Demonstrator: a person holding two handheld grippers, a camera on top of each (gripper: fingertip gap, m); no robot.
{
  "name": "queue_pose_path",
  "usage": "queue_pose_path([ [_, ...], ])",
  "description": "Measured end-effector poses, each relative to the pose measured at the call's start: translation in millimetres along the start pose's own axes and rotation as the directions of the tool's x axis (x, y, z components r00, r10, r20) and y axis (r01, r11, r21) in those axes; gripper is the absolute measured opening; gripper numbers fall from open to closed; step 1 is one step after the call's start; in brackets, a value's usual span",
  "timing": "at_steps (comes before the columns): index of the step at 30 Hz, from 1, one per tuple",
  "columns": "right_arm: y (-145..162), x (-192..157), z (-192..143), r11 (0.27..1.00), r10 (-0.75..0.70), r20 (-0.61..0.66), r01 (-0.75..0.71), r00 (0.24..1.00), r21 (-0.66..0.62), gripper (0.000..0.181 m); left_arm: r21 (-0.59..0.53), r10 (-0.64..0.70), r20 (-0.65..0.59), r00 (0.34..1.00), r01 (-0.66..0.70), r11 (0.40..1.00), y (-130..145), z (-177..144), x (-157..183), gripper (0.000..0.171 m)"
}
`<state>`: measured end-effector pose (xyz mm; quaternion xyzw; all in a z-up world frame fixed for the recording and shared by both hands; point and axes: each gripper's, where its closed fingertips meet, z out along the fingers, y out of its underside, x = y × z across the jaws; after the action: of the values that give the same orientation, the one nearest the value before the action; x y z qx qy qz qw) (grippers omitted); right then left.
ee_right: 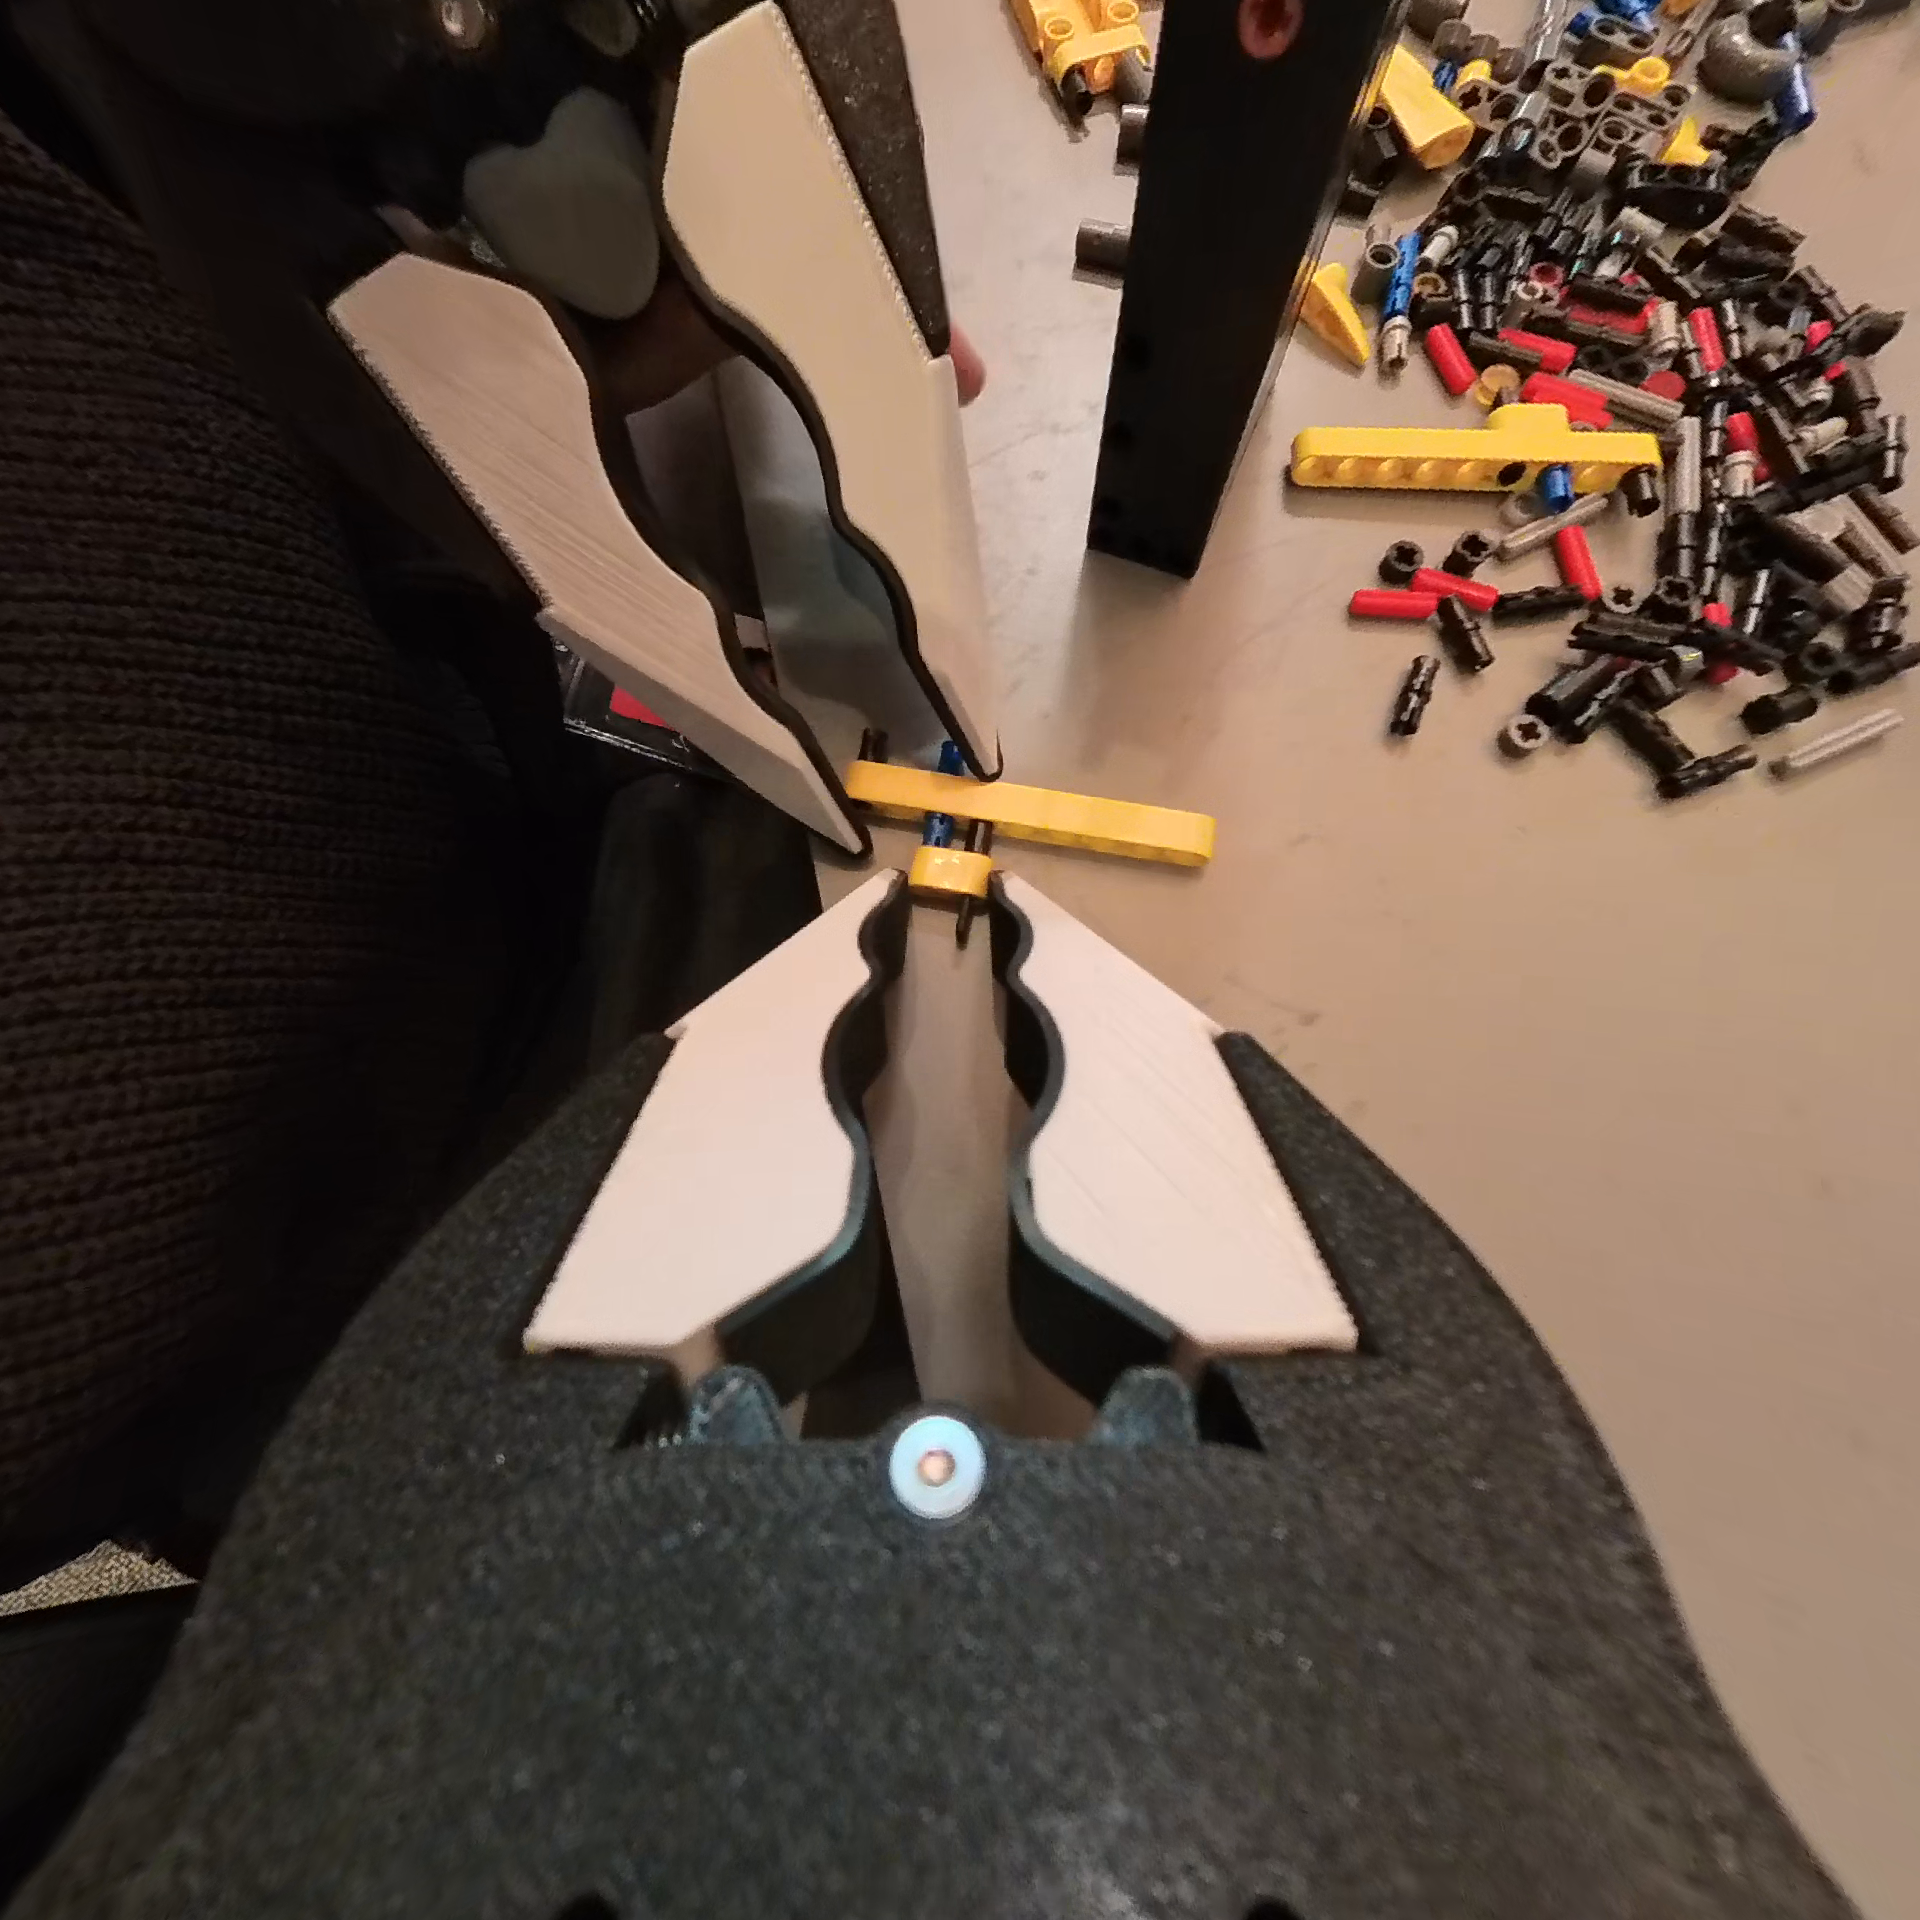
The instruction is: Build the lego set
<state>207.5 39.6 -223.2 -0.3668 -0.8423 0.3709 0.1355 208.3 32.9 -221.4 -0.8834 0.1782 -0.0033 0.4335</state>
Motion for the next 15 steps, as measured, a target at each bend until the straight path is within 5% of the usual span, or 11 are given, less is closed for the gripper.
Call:
queue_pose_path([
  [15,-1.7,0.6,0.8,0.997,-0.072,-0.042,0.072,0.997,0.010,0.014,0.020,0.008,0.037,0.999,-0.009,1.000,0.2,-0.1,-0.6,0.022],
])
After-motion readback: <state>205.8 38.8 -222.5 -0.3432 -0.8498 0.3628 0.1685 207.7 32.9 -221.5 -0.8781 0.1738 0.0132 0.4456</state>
